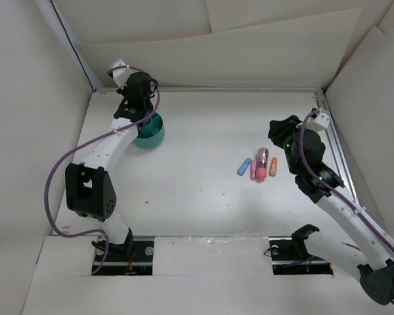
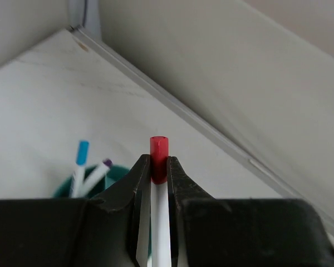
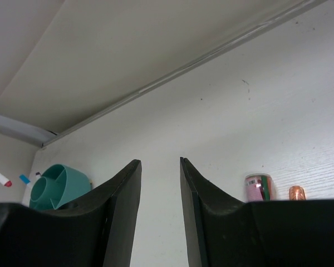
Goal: Sort the stationery into containers
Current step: Place the pen in the storage box.
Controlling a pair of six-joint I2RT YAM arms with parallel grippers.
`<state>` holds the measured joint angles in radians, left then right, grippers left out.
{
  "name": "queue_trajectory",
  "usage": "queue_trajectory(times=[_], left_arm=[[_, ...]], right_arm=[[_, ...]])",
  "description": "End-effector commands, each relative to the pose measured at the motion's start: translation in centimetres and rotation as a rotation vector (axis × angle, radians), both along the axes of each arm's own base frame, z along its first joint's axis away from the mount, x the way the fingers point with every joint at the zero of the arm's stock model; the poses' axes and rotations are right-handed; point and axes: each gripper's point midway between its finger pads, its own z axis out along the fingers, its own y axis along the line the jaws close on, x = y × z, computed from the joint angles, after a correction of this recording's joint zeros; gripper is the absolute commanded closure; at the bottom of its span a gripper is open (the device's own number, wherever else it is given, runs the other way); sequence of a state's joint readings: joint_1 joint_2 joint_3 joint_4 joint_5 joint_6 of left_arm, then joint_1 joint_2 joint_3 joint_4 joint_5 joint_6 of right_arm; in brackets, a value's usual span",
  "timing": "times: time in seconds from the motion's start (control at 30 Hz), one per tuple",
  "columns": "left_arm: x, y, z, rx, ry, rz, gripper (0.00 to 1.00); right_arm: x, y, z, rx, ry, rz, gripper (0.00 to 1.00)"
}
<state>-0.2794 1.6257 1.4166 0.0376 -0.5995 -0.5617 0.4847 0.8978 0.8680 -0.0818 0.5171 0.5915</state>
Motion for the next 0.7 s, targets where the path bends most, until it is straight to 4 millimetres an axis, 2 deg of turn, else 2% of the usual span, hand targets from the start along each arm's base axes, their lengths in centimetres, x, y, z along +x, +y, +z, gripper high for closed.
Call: queue_trajectory(times=[0.0, 0.03, 0.17, 0.2, 0.23, 0.27, 0.37, 0.4, 0.43, 0.67], left_arm=[[1.1, 4.5, 3.0, 0.098, -0.032, 0.136, 1.0], [1.2, 5.7, 3.6, 0.116, -0.036, 0.182, 1.0], [1.7, 10.1, 1.5, 0.206, 0.046, 0.295, 1.0], [1.9, 11.3, 0.3, 0.229, 0.082, 0.319, 1.0], [2.0, 11.3, -0.1, 0.24, 0.096, 0.316, 1.0], [1.9, 12.3, -0.3, 0.246, 0.098, 0.356, 1.0], [1.9, 12.8, -2.2, 0.3, 0.136, 0.371, 1.0], [2.0, 12.8, -2.0, 0.296, 0.125, 0.373, 1.0], [2.1, 13.3, -2.6, 0.307, 0.143, 0.378, 1.0], [2.7, 13.4, -4.5, 0.323, 0.154, 0.383, 1.0]], right_arm=[[-0.2, -0.2, 1.4, 0.017, -0.039, 0.002, 0.6], [-0.2, -0.2, 1.4, 0.017, -0.039, 0.002, 0.6], [-0.3, -0.2, 1.9, 0.026, -0.055, 0.002, 0.6], [-0.3, -0.2, 1.9, 0.026, -0.055, 0.002, 0.6], [-0.3, -0.2, 1.9, 0.026, -0.055, 0.002, 0.6], [-0.3, -0.2, 1.9, 0.026, -0.055, 0.002, 0.6], [-0.3, -0.2, 1.9, 0.026, -0.055, 0.002, 0.6], [-0.3, -0.2, 1.9, 0.026, -0.055, 0.002, 0.6], [-0.1, -0.1, 1.8, 0.026, -0.055, 0.002, 0.6], [0.3, 0.2, 1.2, 0.008, -0.037, 0.012, 0.6]])
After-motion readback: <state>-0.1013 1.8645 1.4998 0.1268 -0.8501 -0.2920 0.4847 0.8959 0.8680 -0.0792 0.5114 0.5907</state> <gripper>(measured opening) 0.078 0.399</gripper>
